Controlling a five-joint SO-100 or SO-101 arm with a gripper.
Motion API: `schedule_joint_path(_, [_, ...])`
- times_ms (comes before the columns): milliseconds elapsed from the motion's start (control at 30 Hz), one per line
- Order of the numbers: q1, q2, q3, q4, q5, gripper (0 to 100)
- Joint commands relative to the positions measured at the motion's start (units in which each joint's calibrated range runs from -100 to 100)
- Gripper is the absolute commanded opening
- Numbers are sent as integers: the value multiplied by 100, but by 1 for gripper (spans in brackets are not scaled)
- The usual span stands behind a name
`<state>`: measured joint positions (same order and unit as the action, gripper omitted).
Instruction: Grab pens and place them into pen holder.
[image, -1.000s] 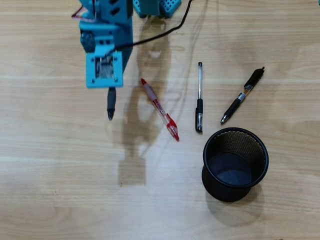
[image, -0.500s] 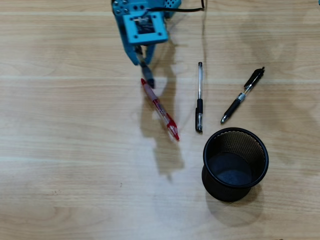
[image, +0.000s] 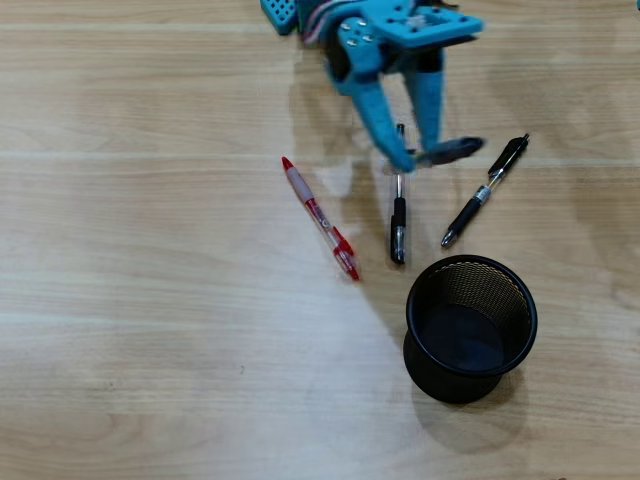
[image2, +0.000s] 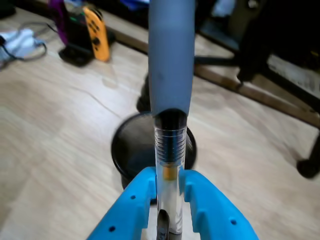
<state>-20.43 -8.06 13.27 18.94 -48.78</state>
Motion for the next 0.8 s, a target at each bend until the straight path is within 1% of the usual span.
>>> schedule_joint_path(0, [-231,365,-70,-1141,-220,3])
schedule_joint_path(33, [-285,499,-79,-1399,-281,3])
schedule_joint_path(67, [-367,751,-97,-1899,-321,3])
schedule_joint_path(133, [-394,978,-97,-2398,-321,3])
schedule_joint_path(367, [-340,1675,-160,-3741,-327,3])
schedule_joint_path(533, [-294,2204,-629,-3896,-332,3])
schedule_joint_path(667, [-240,2734,-935,-3896,-606,3])
schedule_joint_path(767, [-176,3187,-1115,-3896,-677,3])
